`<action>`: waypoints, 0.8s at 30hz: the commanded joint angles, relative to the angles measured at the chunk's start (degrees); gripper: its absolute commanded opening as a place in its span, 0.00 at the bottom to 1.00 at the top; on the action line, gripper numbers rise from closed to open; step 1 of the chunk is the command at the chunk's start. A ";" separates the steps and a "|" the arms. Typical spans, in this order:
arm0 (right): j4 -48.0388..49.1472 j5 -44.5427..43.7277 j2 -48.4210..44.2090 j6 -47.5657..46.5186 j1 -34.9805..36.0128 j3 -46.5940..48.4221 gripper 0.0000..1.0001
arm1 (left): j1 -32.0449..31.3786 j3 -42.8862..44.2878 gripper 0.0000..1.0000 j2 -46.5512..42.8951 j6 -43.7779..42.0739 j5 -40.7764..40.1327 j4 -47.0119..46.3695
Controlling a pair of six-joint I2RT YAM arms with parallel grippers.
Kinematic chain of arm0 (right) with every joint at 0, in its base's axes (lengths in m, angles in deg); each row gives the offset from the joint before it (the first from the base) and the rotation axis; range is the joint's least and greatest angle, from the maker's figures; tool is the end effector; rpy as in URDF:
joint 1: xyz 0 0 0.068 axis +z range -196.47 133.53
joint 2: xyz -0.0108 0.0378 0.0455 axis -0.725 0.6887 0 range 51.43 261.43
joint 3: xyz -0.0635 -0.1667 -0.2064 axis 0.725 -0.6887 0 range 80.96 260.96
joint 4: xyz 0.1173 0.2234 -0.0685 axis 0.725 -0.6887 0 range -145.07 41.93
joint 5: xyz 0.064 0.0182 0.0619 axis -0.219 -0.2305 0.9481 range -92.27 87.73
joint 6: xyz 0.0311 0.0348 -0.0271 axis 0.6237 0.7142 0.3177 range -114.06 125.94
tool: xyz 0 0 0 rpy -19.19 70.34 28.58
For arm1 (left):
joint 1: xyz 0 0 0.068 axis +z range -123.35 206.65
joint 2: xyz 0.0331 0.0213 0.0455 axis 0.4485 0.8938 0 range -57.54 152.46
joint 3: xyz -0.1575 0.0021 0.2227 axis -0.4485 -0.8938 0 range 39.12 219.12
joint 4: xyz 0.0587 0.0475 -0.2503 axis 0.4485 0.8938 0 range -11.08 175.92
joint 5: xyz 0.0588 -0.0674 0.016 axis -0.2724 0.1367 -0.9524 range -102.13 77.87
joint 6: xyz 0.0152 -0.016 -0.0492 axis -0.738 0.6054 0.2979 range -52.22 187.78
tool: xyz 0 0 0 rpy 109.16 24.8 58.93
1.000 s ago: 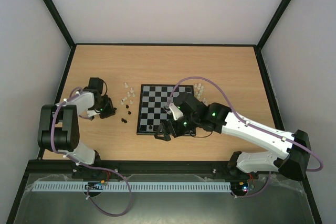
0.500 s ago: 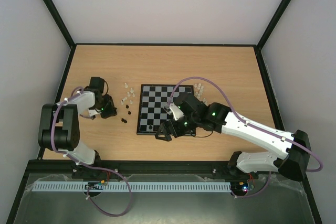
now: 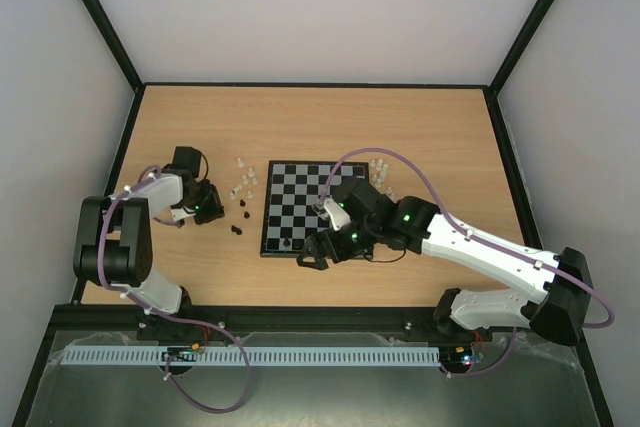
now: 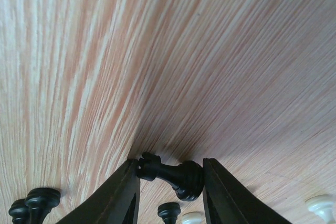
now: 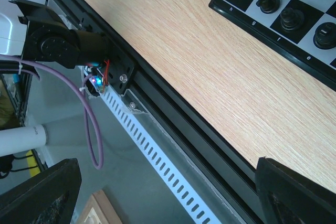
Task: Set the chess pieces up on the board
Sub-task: Pick up the chess piece at the center of the board.
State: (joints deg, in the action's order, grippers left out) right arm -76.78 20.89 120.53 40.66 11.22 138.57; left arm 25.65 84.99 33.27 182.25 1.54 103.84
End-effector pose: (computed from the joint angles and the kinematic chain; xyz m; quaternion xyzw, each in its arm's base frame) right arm 0.1267 0.2267 0.3012 -0.2597 0.8540 0.4237 0.1540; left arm 0.2766 -0.0132 0.1449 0.8060 -0.5536 0.2094 0.0064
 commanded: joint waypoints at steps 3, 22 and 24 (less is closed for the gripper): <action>-1.19 1.28 -0.63 -0.69 -0.47 -0.97 0.92 | -0.15 -0.20 0.28 2.14 -1.60 -1.20 -0.13; -0.16 2.43 3.08 -0.70 -0.99 2.72 0.92 | 1.70 18.17 0.17 7.86 -41.28 -3.64 18.48; 0.16 3.01 4.54 -0.39 -1.10 4.28 0.92 | 1.04 18.33 0.17 6.61 -44.15 -3.15 19.97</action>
State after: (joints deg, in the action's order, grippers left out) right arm -76.49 21.91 122.72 40.66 10.63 139.18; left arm 27.49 102.60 41.55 148.05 -2.13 116.63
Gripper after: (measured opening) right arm 0.920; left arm 0.300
